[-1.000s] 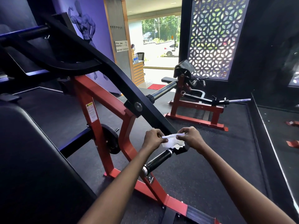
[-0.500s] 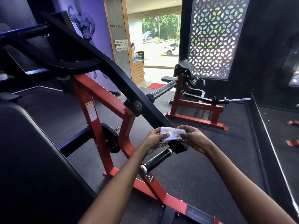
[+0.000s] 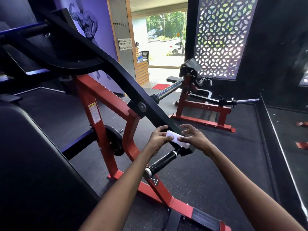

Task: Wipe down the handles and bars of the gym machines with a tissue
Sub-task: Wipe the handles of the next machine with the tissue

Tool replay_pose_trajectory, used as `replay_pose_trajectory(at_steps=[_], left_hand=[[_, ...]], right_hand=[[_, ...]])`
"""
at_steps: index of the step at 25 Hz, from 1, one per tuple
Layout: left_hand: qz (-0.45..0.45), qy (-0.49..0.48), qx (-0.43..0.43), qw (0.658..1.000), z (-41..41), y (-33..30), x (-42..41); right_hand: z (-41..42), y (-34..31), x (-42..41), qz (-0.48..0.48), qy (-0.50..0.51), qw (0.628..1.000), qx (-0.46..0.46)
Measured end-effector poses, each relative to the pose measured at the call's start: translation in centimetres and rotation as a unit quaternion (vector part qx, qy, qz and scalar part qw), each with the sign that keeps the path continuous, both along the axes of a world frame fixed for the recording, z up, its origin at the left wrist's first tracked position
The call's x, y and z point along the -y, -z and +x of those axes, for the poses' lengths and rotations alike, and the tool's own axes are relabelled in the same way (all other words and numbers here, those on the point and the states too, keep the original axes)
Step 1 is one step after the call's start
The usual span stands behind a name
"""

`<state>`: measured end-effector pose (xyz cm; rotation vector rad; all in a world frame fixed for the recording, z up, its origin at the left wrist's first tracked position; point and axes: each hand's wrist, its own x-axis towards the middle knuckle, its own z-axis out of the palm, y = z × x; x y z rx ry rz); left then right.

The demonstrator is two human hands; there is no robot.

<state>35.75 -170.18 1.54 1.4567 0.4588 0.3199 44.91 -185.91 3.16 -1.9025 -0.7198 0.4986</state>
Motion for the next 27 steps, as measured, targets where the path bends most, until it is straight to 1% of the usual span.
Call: replay_pose_trajectory(at_steps=[1,2,5,6,9,12,13,16,17,19,21,23,24,26,27], left_hand=[[0.006,-0.001,0.005,1.000,0.0,-0.1,0.2],[-0.002,-0.006,0.008,1.000,0.1,-0.1,0.4],[-0.082,0.004,-0.024,0.996,0.0,-0.4,1.5],[-0.084,0.012,-0.032,0.996,0.0,-0.1,1.9],[0.002,-0.012,-0.038,0.999,0.0,0.8,2.4],[0.021,-0.003,-0.043,0.999,0.2,1.1,2.1],[0.036,-0.001,-0.046,0.998,0.2,1.1,1.9],[0.129,-0.019,-0.039,0.991,0.1,1.1,1.6],[0.164,-0.022,-0.035,0.986,0.1,1.0,1.6],[0.228,-0.016,-0.024,0.973,0.0,0.7,1.5],[0.277,-0.004,-0.020,0.961,0.2,0.6,1.2],[0.315,-0.009,-0.023,0.949,0.4,0.9,0.8],[0.317,-0.017,-0.023,0.948,0.5,1.1,0.7],[0.287,-0.034,-0.023,0.957,0.7,1.3,0.4],[0.265,-0.040,-0.028,0.963,0.7,1.4,0.2]], right_hand=[[-0.1,-0.1,0.0,-0.024,-0.019,0.999,0.016],[-0.3,-0.3,0.0,-0.024,-0.026,0.999,0.015],[-1.0,0.1,-0.3,0.053,0.015,0.997,-0.058],[-1.1,0.5,-0.4,0.065,0.029,0.995,-0.068],[-1.1,1.6,-0.7,0.058,0.045,0.996,-0.057],[-1.1,1.7,-0.8,0.048,0.054,0.997,-0.031],[-1.1,1.6,-0.9,0.050,0.055,0.997,-0.033],[-1.1,1.4,-1.0,0.048,0.044,0.996,-0.059],[-1.1,1.4,-1.1,0.032,0.047,0.997,-0.044],[-1.4,1.1,-1.3,-0.005,0.058,0.998,0.021],[-1.6,0.8,-1.8,-0.043,0.072,0.991,0.102],[-1.4,0.9,-2.2,-0.058,0.073,0.985,0.142],[-1.3,1.2,-2.4,-0.045,0.067,0.989,0.127],[-1.3,1.8,-2.6,0.023,0.050,0.998,0.026],[-1.3,2.2,-2.6,0.062,0.042,0.997,-0.032]])
